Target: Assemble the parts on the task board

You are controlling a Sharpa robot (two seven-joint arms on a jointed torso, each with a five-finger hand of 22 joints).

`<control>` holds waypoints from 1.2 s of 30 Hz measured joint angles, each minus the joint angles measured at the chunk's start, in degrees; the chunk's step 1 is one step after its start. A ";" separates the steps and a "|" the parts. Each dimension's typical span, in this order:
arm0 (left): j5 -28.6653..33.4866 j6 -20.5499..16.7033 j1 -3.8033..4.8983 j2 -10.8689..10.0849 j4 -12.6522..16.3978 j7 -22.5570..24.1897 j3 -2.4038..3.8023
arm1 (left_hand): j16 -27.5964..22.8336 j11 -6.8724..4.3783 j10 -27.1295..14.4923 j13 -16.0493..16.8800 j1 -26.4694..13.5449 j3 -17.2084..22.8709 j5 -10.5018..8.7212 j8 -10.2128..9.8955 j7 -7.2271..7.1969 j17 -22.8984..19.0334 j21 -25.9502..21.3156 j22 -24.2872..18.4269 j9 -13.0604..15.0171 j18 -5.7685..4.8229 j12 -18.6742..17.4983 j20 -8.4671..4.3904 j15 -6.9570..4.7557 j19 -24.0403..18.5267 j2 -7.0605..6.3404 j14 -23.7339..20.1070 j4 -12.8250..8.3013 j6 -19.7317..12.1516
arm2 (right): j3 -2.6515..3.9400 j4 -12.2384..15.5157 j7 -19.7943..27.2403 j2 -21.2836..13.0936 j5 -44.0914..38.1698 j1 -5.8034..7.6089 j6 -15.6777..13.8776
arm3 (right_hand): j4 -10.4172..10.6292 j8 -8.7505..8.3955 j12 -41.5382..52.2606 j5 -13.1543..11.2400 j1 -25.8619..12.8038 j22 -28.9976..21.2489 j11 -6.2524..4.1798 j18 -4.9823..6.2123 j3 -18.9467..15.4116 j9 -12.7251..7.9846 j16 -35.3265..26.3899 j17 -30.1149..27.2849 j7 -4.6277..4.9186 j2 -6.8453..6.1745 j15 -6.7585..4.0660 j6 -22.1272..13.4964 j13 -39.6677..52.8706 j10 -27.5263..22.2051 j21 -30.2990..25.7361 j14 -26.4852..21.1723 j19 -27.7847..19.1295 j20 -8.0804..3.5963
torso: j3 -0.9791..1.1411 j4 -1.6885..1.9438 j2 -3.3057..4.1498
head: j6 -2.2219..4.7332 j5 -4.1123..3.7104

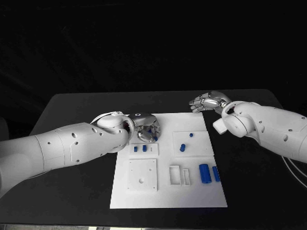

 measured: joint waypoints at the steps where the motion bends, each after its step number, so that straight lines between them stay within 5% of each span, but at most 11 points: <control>1: -0.01 -0.22 -0.06 -0.07 0.09 0.03 -0.02 | 0.07 -0.21 0.23 0.11 0.04 0.27 0.00 0.13 -0.18 0.03 0.19 0.00 0.00 -0.01 0.00 -0.12 -0.15 0.13 -0.01 0.22 0.15 0.19 | 0.00 -0.01 0.00 -0.01 0.00 0.00 0.00 | 0.00 0.00 0.00 0.00 0.00 0.00 0.00 0.00 0.00 0.00 0.00 0.00 0.00 0.00 0.00 0.00 0.00 0.00 0.00 0.00 0.00 0.00 | 0.00 0.00 0.00 | 0.00 0.03; 15: 5.40 -0.37 -0.66 -1.69 1.29 -0.31 0.06 | 0.28 -0.26 2.96 0.60 -0.50 1.24 -0.01 0.14 -0.51 0.03 0.80 -0.01 0.14 -0.42 -0.38 -0.49 -0.60 0.94 0.83 1.01 0.36 0.53 | 0.00 -0.03 0.00 0.02 0.02 0.00 0.02 | 0.00 0.00 0.00 0.00 0.00 0.02 0.00 0.00 0.00 0.00 0.00 -0.04 0.00 0.00 0.00 0.00 0.00 0.00 0.00 0.00 0.02 -0.02 | 0.02 -0.02 -0.01 | 0.52 0.44; 23: 9.60 0.48 -1.08 -2.85 1.82 -0.87 1.73 | 0.28 -0.26 2.96 0.61 -0.74 1.23 0.45 0.33 -0.71 0.02 1.04 -0.02 -0.07 -0.45 -0.77 -0.41 -0.51 1.02 1.05 1.10 0.36 0.73 | 0.00 0.02 0.01 -0.10 0.03 0.00 0.04 | -0.16 0.00 0.00 0.00 0.00 0.05 0.00 0.00 -0.16 0.00 0.00 -0.05 0.00 0.00 0.00 0.00 0.00 0.00 -0.04 0.00 0.03 -0.03 | 0.04 -0.04 0.00 | 0.77 0.39; 29: 11.00 1.17 -1.03 -4.55 3.78 -1.03 3.56 | 0.28 -0.26 2.96 0.62 -0.90 1.23 0.45 0.33 -0.70 0.02 1.04 -0.02 -0.06 -0.45 -0.83 -0.40 -0.50 1.02 1.19 1.11 0.35 0.73 | 0.00 0.01 0.01 -0.21 0.03 0.00 0.04 | -0.16 0.00 0.00 0.00 0.00 0.05 0.00 0.00 -0.16 -0.05 0.00 -0.04 0.00 0.00 0.00 0.00 0.00 0.00 -0.23 0.00 0.03 -0.03 | 0.03 0.02 -0.01 | 0.79 0.32; 36: 11.32 1.77 -0.98 -6.91 5.70 -1.46 4.35 | 0.28 -0.26 2.95 0.63 -0.98 1.22 0.44 0.33 -0.70 0.02 1.04 -0.03 -0.06 -0.46 -1.04 -0.39 -0.50 1.02 1.26 1.11 0.35 0.73 | 0.00 0.01 0.01 -0.33 0.03 0.00 0.05 | -0.16 0.00 0.00 0.00 0.00 0.04 0.00 0.00 -0.16 -0.04 0.00 -0.04 0.00 0.00 0.00 0.00 0.00 0.00 -0.23 0.00 0.04 -0.03 | -0.01 0.05 -0.04 | 0.89 0.45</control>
